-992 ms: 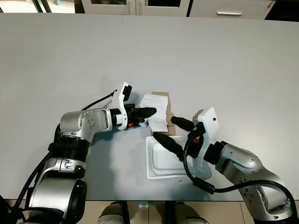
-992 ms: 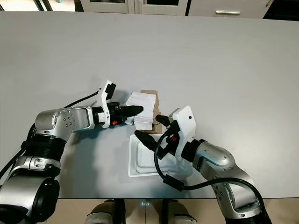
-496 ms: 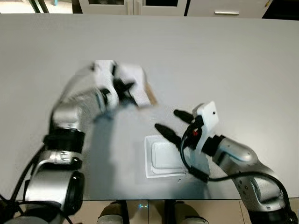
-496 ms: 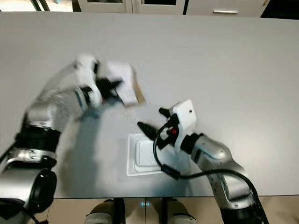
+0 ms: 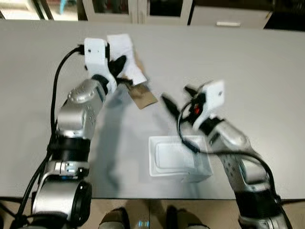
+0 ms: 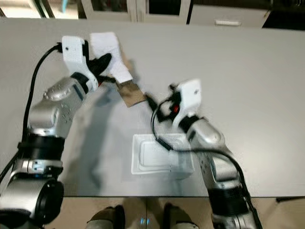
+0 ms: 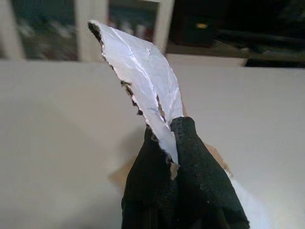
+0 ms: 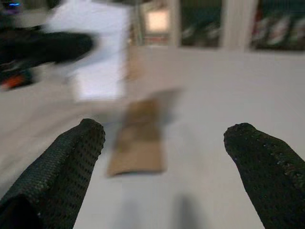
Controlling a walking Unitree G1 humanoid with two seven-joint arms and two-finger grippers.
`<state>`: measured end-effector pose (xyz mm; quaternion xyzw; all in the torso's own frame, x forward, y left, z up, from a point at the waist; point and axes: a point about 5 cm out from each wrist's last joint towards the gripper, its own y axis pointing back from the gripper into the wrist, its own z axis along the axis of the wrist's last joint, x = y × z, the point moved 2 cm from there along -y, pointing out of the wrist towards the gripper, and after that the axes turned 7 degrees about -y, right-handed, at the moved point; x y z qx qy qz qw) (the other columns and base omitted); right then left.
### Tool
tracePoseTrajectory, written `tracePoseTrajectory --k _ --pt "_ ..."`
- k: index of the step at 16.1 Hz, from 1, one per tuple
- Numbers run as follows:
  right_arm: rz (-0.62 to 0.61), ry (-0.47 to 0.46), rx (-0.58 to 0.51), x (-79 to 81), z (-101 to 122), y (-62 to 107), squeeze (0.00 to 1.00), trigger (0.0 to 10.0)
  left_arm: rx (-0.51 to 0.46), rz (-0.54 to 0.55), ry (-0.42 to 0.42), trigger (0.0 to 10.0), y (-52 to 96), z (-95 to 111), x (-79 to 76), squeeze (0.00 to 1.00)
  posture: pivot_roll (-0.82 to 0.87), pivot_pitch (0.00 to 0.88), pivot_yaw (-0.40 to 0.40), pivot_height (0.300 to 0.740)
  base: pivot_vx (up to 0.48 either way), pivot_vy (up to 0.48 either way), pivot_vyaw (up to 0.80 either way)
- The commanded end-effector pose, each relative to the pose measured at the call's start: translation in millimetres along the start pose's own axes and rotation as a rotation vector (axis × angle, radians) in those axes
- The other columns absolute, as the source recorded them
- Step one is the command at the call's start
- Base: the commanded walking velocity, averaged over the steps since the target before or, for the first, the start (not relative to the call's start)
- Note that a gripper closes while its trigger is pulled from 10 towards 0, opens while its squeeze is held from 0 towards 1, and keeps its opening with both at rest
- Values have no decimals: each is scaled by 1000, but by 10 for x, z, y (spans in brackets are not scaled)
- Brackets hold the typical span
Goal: Picking trash to rubbish bin
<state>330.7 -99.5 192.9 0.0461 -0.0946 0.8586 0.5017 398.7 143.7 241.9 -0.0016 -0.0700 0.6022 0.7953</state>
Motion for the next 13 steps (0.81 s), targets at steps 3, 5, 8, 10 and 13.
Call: tracePoseTrajectory --k 3,5,8,10,13 --pt "-286 5 -60 -284 -7 -60 0 10000 -31 127 -217 10000 134 -157 -6 0 -25 53 -33 740 0 0 0" --pt "-380 -1 -108 -413 33 -38 0 10000 -51 168 -313 10000 194 -205 -28 0 -9 40 -35 740 0 0 0" --pt "-415 34 -116 -481 11 -19 0 10000 -56 244 -288 10000 256 -283 14 0 -14 26 -26 740 0 0 0" --pt "-477 40 -122 -562 -36 16 0 10000 -50 260 -304 10000 289 -369 -4 0 -6 19 -37 740 0 0 0" --pt "-491 43 -137 -575 -57 42 0 10000 -83 247 -297 10000 273 -335 -69 0 -6 21 -45 740 0 0 0"
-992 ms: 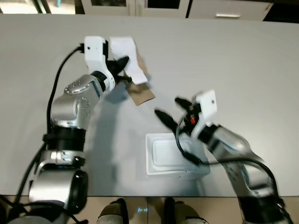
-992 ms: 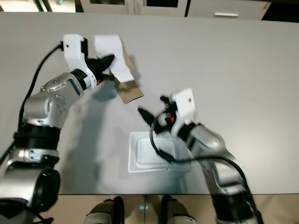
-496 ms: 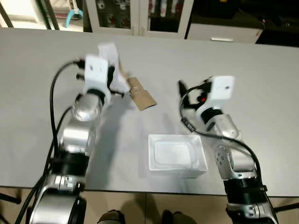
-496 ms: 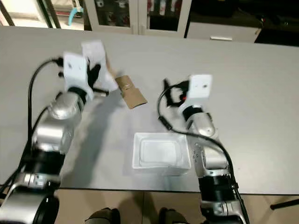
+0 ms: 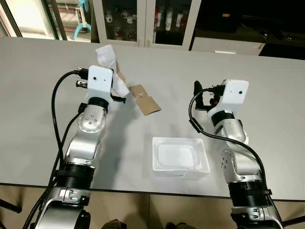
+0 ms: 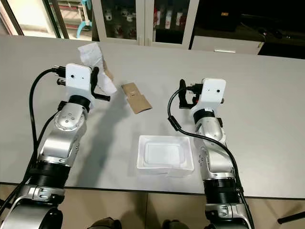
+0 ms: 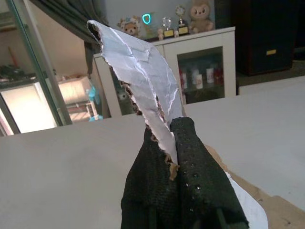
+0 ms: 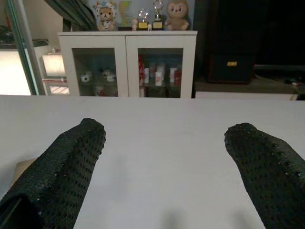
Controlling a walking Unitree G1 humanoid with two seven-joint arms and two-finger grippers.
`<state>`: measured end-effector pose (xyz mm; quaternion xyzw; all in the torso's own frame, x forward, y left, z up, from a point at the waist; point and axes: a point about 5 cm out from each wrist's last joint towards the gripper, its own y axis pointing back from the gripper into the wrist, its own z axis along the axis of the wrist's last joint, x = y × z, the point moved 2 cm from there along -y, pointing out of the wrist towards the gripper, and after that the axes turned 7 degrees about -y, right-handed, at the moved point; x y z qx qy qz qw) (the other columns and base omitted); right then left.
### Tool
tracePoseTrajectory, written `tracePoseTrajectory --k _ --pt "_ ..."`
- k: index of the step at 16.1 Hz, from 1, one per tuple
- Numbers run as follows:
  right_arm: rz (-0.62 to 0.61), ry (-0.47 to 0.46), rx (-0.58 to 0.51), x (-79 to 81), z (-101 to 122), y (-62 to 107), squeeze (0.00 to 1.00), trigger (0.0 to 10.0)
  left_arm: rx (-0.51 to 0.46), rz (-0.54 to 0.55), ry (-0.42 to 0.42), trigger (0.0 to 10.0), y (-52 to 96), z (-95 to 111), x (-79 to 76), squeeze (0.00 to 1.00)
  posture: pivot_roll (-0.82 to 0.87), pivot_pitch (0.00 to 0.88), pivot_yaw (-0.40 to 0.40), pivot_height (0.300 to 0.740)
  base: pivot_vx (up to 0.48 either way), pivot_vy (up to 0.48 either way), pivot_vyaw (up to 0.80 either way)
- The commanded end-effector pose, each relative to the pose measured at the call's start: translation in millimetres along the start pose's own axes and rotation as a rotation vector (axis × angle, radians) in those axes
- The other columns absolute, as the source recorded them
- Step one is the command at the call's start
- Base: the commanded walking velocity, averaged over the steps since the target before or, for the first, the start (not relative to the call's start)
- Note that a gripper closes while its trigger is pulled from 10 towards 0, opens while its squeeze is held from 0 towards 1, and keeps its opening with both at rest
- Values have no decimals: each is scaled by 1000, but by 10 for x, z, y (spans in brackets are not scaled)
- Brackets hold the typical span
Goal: Picking trash to rubbish bin
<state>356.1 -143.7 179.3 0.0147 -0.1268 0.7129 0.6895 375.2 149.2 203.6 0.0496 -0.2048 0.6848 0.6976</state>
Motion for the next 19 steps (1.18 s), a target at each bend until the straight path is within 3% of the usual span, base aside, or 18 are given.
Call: tracePoseTrajectory --k 1,5,19 --pt "-33 2 -7 -65 -4 -10 0 10000 -10 7 -19 10000 -5 12 -32 0 -9 26 -47 740 0 0 0" --pt "-35 -11 -11 -45 -18 -39 0 10000 -19 22 24 10000 22 4 -77 0 -8 24 -58 740 0 0 0" --pt "0 -4 19 -12 -103 -6 0 10000 -11 6 27 10000 77 -24 -183 0 -14 2 -65 740 -17 0 0"
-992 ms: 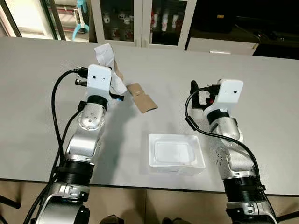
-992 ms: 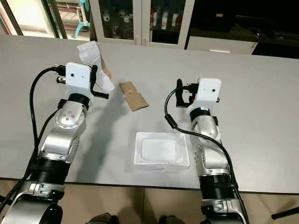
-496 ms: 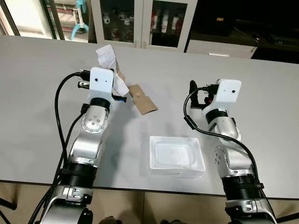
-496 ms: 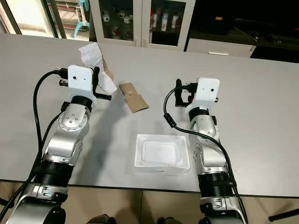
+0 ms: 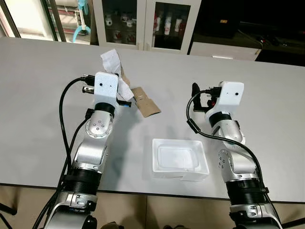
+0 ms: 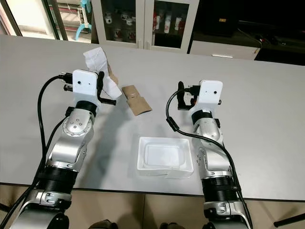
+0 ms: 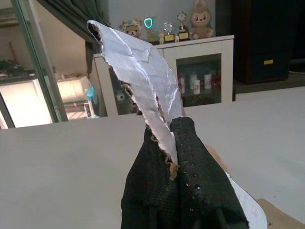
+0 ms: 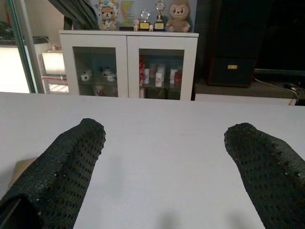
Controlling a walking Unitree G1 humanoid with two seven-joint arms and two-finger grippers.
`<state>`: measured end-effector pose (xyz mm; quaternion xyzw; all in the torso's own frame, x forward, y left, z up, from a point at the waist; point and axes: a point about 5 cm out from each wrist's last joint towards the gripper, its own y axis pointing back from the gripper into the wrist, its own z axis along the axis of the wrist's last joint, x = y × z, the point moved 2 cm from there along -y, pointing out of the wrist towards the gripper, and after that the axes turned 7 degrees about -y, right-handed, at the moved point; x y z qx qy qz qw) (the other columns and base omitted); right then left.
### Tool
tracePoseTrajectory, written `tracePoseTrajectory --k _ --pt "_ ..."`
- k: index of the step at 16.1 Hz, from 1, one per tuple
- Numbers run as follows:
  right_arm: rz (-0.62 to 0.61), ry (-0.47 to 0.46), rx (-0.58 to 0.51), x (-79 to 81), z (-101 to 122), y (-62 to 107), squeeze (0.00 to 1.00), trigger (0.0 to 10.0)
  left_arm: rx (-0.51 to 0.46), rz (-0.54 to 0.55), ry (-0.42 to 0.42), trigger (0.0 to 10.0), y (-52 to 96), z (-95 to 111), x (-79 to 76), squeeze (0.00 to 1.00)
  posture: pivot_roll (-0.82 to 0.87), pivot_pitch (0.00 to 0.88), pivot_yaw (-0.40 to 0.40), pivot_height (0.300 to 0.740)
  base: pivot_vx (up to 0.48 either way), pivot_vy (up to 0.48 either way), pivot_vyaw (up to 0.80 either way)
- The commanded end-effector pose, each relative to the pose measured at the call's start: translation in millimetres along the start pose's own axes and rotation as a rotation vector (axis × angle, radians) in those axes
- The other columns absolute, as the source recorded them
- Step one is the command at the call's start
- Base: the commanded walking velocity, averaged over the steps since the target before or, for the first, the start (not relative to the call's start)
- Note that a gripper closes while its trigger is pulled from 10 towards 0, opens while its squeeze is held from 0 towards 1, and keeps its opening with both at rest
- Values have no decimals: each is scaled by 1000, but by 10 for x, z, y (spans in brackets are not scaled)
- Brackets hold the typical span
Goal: Picking trash to rubbish bin
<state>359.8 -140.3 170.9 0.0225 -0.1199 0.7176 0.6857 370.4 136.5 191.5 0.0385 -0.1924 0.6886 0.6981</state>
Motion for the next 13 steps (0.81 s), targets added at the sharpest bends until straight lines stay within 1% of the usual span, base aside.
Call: tracePoseTrajectory --k 1,13 --pt "-7 -1 -1 -22 -15 23 0 10000 -14 -3 -5 10000 13 31 -30 0 -12 3 -66 740 -266 0 0" --pt "-3 -1 2 -24 -17 21 0 10000 -1 1 -2 10000 21 10 -36 0 -16 7 -66 740 -290 0 0"
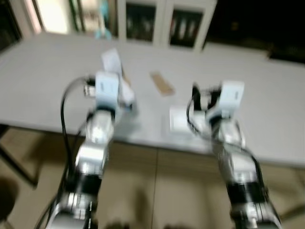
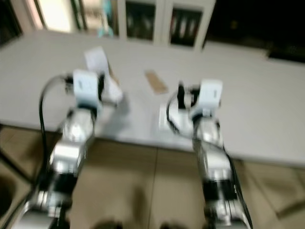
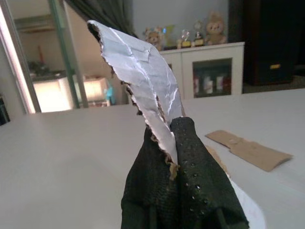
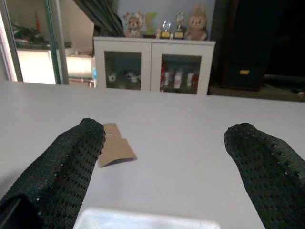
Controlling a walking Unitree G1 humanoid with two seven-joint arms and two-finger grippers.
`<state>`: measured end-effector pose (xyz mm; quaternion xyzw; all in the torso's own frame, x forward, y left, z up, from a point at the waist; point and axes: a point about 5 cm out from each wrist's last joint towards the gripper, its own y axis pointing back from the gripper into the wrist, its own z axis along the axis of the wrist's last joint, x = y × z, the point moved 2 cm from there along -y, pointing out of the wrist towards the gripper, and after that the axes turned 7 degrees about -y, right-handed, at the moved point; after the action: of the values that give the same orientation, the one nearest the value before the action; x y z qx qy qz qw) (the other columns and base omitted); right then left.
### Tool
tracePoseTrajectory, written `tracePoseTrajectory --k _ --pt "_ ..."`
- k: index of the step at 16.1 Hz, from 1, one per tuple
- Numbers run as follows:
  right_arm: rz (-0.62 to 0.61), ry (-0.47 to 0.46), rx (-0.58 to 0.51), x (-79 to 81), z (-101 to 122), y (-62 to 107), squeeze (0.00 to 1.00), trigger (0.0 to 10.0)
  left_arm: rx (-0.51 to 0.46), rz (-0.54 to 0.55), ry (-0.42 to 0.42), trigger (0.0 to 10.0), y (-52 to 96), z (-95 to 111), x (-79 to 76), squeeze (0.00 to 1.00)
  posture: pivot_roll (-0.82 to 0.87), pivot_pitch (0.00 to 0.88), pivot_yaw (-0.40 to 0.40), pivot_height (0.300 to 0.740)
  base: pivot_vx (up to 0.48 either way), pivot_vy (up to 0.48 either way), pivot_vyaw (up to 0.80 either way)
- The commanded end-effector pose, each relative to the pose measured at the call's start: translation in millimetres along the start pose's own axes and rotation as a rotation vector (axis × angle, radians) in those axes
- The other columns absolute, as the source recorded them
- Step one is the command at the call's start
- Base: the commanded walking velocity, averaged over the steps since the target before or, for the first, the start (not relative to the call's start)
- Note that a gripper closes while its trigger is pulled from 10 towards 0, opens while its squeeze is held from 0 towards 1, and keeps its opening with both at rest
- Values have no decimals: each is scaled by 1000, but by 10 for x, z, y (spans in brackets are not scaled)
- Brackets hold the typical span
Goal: Picking trash to rubbish bin
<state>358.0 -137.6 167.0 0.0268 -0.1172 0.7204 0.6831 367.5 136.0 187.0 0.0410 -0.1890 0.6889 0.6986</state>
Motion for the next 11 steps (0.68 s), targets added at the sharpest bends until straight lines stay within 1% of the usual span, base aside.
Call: tracePoseTrajectory --k 1,11 --pt "-10 2 -8 -45 25 0 0 10000 -9 2 -2 10000 -16 41 -20 0 -17 9 -66 740 -270 0 0" --pt "-13 -2 1 -59 6 11 0 10000 4 -1 -7 10000 -20 28 -8 0 -18 20 -63 740 -271 0 0"
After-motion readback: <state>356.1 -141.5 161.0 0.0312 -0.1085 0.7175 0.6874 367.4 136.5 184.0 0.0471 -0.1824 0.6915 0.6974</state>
